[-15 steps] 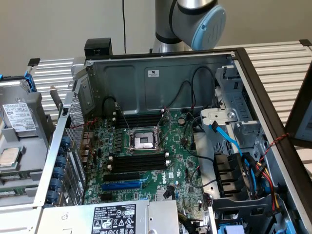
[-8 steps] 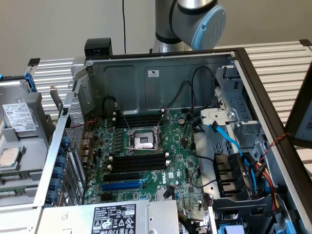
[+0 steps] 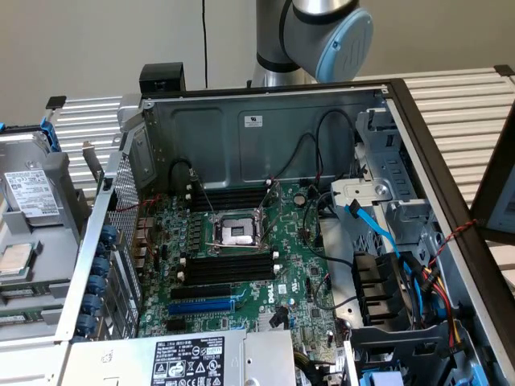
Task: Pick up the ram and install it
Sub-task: 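Pick up the ram and move it above insertion slot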
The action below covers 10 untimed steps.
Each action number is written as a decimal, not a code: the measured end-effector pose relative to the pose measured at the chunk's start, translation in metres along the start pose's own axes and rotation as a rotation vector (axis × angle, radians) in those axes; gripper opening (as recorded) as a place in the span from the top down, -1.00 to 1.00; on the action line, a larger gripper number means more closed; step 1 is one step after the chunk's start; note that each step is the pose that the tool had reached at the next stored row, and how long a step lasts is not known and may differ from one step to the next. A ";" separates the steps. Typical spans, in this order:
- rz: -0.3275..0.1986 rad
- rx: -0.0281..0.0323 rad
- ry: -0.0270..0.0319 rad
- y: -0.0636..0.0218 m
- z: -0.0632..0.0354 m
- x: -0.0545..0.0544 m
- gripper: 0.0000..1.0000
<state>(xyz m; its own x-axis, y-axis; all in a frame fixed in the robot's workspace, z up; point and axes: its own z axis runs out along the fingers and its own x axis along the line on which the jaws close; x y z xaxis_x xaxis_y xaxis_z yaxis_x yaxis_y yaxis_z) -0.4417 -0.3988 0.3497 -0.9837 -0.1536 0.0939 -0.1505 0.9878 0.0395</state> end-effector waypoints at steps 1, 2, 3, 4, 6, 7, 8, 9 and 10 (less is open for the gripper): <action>-0.017 0.0016 0.0007 0.0000 0.0002 0.000 0.80; -0.037 0.0035 0.0014 0.0000 0.0003 0.000 0.80; -0.055 0.0052 0.0021 0.0000 0.0005 0.000 0.80; -0.073 0.0069 0.0029 0.0000 0.0008 0.000 0.80; -0.109 0.0103 0.0043 0.0000 0.0014 0.000 0.80; -0.127 0.0120 0.0051 -0.0001 0.0019 0.000 0.80; -0.146 0.0138 0.0061 -0.0001 0.0027 0.000 0.80; -0.164 0.0156 0.0067 -0.0001 0.0037 0.000 0.80; -0.182 0.0172 0.0072 -0.0002 0.0047 0.000 0.80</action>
<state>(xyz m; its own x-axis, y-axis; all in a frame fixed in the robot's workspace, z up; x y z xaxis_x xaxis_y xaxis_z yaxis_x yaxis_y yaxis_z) -0.4417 -0.3988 0.3449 -0.9392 -0.3302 0.0939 -0.3279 0.9439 0.0394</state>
